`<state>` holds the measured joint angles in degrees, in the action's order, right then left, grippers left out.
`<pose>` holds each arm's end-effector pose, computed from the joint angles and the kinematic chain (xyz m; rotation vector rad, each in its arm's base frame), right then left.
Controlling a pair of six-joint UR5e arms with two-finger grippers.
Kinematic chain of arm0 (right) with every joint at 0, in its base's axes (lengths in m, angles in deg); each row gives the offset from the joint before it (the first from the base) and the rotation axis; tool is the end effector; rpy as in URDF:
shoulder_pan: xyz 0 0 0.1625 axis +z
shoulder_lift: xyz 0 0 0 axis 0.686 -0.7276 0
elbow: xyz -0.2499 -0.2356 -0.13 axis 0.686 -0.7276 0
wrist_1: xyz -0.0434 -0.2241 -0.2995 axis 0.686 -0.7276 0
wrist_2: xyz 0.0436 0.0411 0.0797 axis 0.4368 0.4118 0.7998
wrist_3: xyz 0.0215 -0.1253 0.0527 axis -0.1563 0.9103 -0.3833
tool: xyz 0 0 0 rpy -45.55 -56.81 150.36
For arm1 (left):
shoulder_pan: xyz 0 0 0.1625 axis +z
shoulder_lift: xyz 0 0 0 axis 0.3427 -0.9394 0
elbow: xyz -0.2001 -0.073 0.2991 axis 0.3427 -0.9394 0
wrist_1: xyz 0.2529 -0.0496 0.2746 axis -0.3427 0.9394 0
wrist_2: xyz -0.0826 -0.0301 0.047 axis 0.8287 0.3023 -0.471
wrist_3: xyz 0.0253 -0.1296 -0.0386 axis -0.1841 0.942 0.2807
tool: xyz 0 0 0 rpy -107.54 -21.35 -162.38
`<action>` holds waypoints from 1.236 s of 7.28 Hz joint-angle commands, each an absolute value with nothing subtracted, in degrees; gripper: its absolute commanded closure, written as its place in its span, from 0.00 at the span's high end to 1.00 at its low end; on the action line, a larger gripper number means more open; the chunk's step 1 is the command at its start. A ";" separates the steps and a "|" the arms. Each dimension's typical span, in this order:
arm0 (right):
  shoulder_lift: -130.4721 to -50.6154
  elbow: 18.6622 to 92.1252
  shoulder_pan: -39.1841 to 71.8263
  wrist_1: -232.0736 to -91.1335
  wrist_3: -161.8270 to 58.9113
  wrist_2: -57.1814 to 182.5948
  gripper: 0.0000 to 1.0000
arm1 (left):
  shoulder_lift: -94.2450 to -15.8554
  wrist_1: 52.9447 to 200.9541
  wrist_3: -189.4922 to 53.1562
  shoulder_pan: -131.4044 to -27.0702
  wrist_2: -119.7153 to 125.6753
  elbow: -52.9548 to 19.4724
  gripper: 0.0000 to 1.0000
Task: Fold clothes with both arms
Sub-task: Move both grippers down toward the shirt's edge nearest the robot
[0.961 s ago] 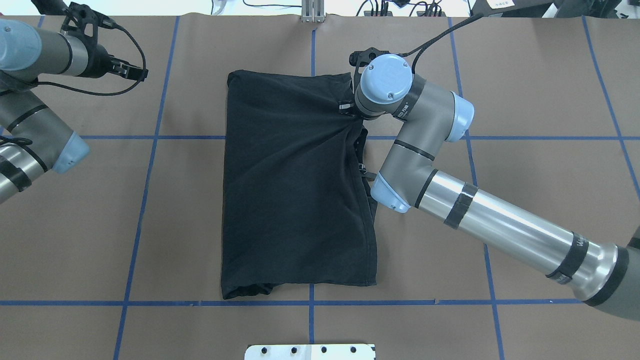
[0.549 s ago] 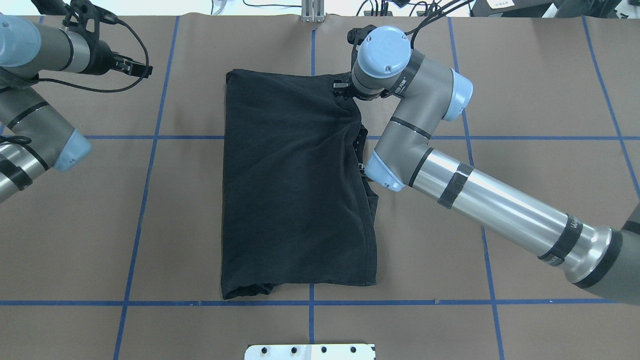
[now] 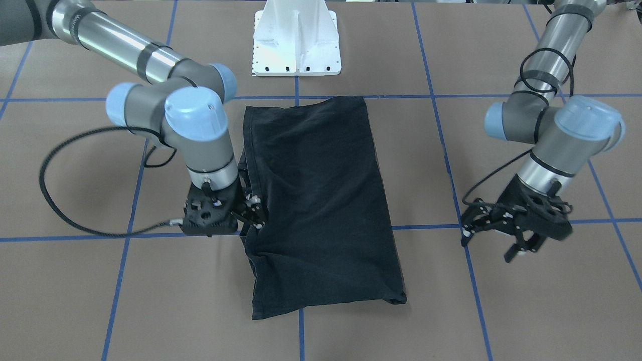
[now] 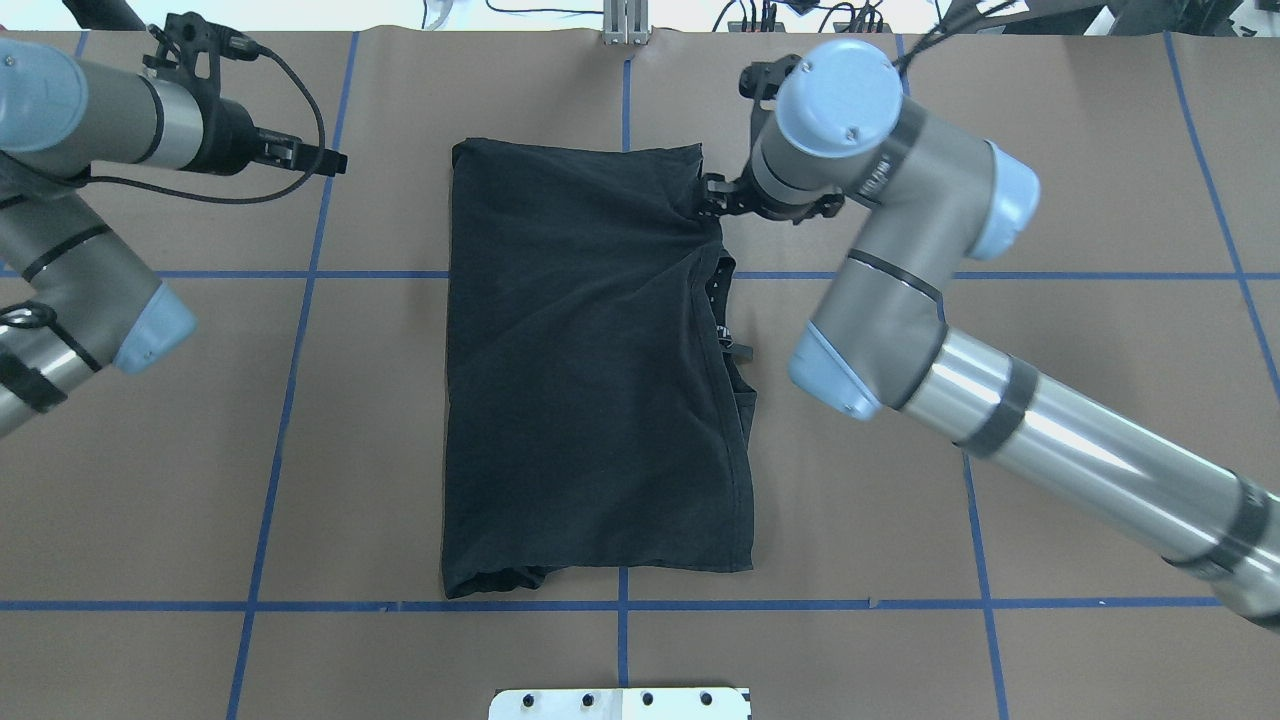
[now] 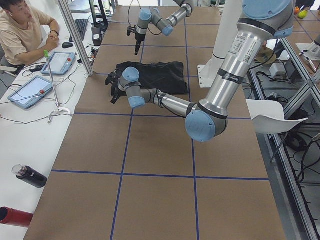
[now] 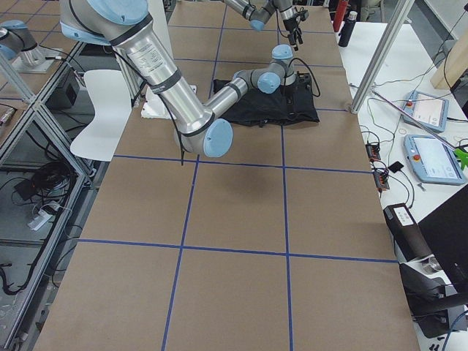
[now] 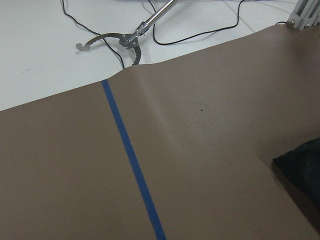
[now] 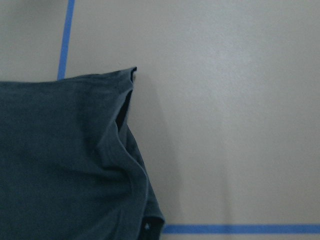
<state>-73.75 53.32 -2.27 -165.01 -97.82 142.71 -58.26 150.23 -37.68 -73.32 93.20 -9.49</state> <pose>-0.4347 -0.5140 0.2565 0.2872 -0.8062 0.1332 0.3151 -0.5599 0.3614 0.6380 0.9988 0.0883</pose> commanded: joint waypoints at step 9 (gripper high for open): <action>-98.78 85.09 -17.21 -169.14 -107.99 131.00 1.00 | -44.77 124.77 1.38 -32.18 67.85 -41.17 0.95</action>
